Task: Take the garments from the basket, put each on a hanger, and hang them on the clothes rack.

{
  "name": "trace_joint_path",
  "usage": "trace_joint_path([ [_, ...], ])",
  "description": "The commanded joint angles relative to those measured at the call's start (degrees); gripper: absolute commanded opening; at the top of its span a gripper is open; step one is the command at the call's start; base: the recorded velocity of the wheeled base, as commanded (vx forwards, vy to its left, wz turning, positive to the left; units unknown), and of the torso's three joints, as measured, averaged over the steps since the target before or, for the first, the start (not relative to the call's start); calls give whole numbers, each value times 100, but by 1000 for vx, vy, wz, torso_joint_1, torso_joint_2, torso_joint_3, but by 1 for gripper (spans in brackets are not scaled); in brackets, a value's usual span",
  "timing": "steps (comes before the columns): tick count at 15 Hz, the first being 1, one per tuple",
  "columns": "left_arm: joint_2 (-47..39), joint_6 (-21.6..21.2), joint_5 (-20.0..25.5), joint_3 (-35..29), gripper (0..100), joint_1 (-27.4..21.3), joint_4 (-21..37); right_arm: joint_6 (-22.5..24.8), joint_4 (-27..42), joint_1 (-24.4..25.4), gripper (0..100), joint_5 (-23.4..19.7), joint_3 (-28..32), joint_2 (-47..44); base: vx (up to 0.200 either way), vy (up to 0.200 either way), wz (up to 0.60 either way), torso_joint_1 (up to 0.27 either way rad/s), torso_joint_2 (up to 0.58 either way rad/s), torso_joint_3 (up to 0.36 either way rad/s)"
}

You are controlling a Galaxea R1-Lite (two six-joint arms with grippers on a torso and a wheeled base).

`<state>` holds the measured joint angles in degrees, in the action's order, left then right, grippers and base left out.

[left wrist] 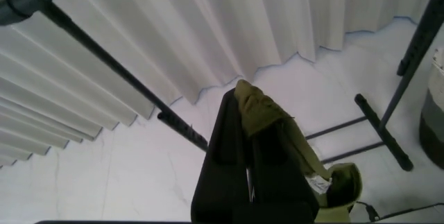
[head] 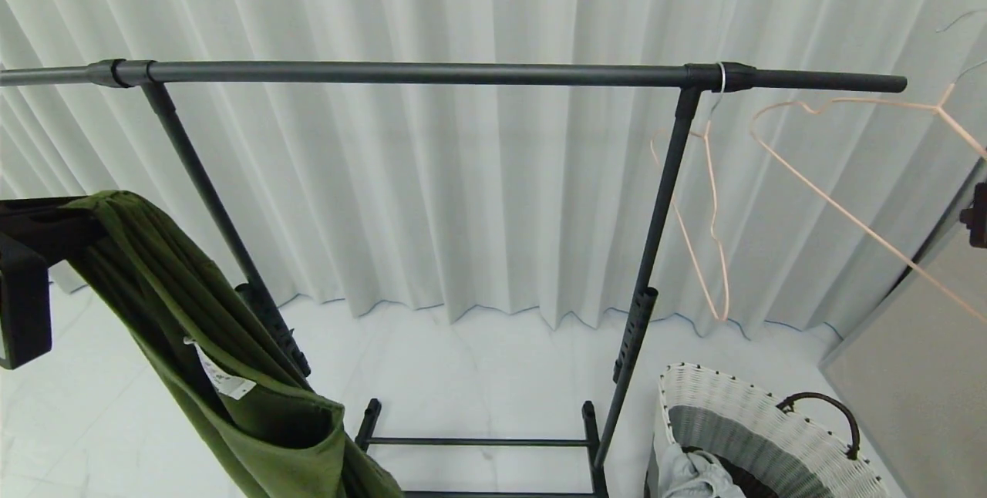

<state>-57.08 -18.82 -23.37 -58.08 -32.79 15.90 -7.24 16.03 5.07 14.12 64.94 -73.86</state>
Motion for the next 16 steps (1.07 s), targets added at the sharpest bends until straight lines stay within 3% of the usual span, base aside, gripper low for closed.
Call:
trace_joint_path([
  [1,12,1,-1,-2,0,1,-8,21,-3,3,0,3,-192,320,-200,0,0,-2,2,7],
  [3,12,1,-1,16,0,1,1,153,-12,3,0,-5,-315,408,-200,0,0,2,2,0],
  [10,39,-7,-27,332,0,10,-447,179,-56,73,0,-32,-298,487,0,0,0,0,0,0],
  [16,30,-16,-27,332,0,10,-456,179,-47,319,0,-14,-298,803,0,200,0,5,1,2],
])
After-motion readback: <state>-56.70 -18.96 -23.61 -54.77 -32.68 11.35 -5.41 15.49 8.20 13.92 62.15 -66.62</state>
